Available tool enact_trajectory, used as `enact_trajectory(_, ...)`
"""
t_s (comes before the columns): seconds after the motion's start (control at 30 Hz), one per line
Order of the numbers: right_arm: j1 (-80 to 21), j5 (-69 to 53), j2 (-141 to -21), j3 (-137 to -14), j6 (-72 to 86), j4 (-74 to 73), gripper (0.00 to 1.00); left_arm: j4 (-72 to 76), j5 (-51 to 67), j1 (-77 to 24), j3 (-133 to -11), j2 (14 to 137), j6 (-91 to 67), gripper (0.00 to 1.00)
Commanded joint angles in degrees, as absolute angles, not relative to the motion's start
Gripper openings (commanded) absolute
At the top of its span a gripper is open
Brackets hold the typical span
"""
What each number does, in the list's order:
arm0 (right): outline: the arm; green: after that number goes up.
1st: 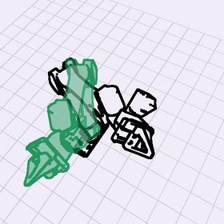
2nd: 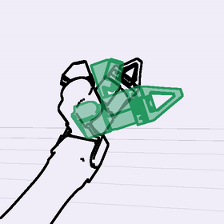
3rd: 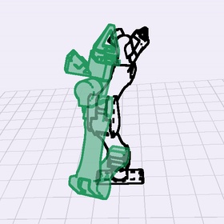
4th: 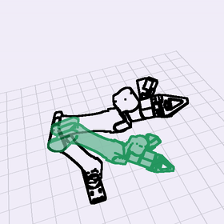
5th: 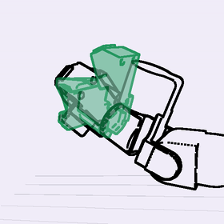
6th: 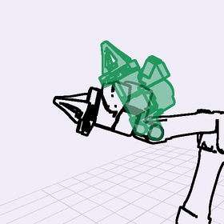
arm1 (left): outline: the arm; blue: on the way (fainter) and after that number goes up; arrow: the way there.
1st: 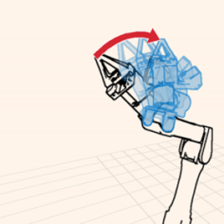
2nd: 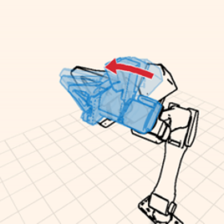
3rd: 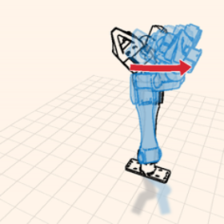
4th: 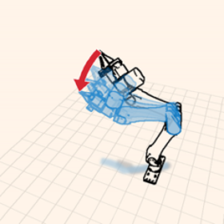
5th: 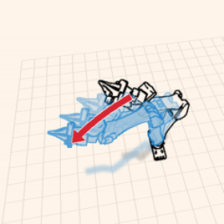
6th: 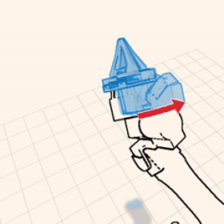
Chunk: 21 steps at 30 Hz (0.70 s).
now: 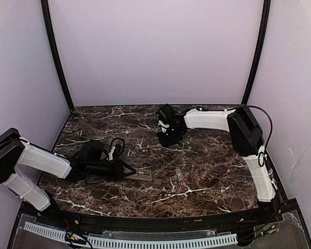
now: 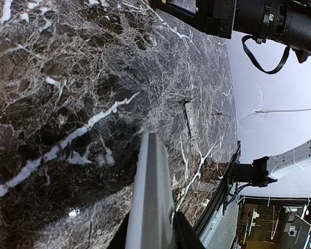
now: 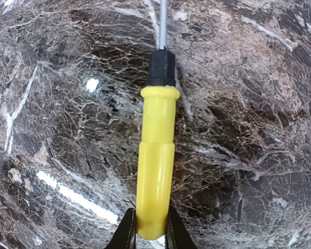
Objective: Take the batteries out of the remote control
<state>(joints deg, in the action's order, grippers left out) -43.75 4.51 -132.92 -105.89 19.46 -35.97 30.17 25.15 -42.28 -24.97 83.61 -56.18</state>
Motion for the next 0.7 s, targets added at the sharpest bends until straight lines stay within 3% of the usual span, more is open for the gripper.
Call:
enact_trajectory(0.0,-43.4,4.2,-131.5,-105.6,18.6,-35.7,0.12,31.8,26.5,-42.5,-24.3,84.5,-56.5,0.02)
enact_trajectory(0.17,-43.4,5.1,-125.8,-102.5,17.2,-35.7,0.01,32.5,26.8,-43.2,-24.9,86.4,-58.0,0.04)
enact_trajectory(0.47,-43.4,4.1,-110.0,-89.9,17.4,-34.0,0.0,30.2,24.6,-45.6,-26.8,89.3,-58.7,0.16)
enact_trajectory(0.67,-43.5,0.8,-100.8,-81.0,19.3,-32.2,0.0,27.5,23.6,-45.7,-27.0,90.7,-57.7,0.48)
